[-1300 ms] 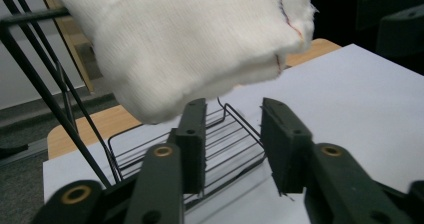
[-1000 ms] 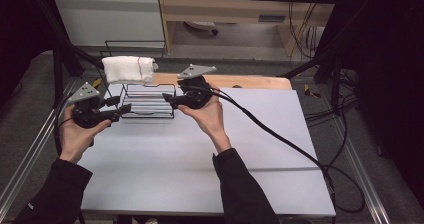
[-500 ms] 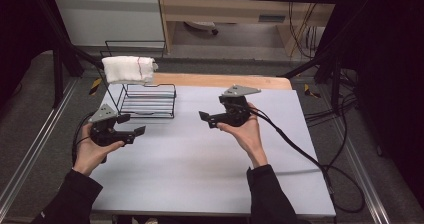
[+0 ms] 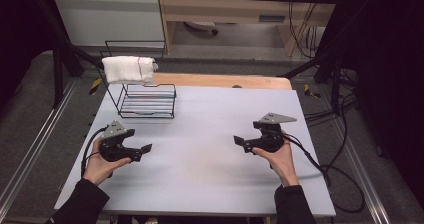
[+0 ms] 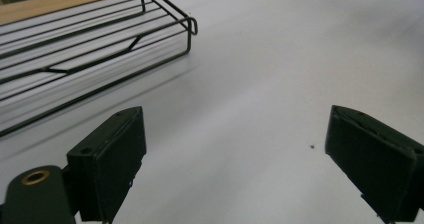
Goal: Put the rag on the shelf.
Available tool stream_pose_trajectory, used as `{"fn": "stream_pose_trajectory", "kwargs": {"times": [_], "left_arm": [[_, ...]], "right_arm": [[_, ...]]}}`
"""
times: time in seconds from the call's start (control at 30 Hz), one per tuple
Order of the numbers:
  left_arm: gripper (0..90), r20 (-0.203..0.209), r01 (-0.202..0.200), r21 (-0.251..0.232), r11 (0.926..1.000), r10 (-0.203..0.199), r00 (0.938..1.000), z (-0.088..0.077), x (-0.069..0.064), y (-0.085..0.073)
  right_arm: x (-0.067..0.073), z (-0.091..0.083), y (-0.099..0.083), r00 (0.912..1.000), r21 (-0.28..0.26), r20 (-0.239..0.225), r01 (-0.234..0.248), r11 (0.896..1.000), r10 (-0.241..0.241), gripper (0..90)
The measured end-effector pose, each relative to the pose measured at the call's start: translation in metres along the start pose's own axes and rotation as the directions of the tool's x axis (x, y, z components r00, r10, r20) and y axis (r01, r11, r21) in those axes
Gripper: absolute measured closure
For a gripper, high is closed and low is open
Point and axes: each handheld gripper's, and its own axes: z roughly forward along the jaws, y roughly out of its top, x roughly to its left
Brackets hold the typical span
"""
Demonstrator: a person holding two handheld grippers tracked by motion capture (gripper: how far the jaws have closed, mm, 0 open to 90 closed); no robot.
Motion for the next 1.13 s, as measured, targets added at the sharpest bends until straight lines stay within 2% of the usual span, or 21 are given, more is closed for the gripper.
{"fn": "stream_pose_trajectory", "kwargs": {"times": [0.13,0.33,0.53,0.63,0.77,1.13], "left_arm": [[9.4,0.000,-0.007,0.009,0.9999,0.007,1.0000,0.000,0.001,-0.008],[9.4,0.005,-0.018,0.011,0.9998,0.018,0.9998,-0.002,0.001,-0.017],[9.4,0.009,-0.031,0.009,0.9995,0.031,0.9995,-0.004,0.000,-0.022],[9.5,-0.001,-0.040,0.000,0.9992,0.040,0.9992,-0.004,-0.001,-0.025],[9.6,0.007,-0.038,0.006,0.9993,0.038,0.9993,-0.005,-0.001,-0.028],[9.8,0.019,-0.046,0.018,0.9988,0.045,0.9988,-0.004,-0.002,-0.031]], "right_arm": [[-0.012,-0.013,-0.022,0.9994,0.015,0.010,-0.034,0.999,0.033,1.5],[-0.026,-0.029,-0.053,0.9983,0.022,0.022,-0.055,0.998,0.054,0.8],[-0.035,-0.040,-0.074,0.9968,0.047,0.036,-0.074,0.996,0.072,0.7],[-0.037,-0.043,-0.080,0.9959,0.045,0.037,-0.084,0.995,0.083,0.7],[-0.037,-0.044,-0.085,0.9958,0.057,0.036,-0.086,0.995,0.084,0.7],[-0.035,-0.045,-0.087,0.9955,0.059,0.046,-0.085,0.995,0.083,0.7]]}}
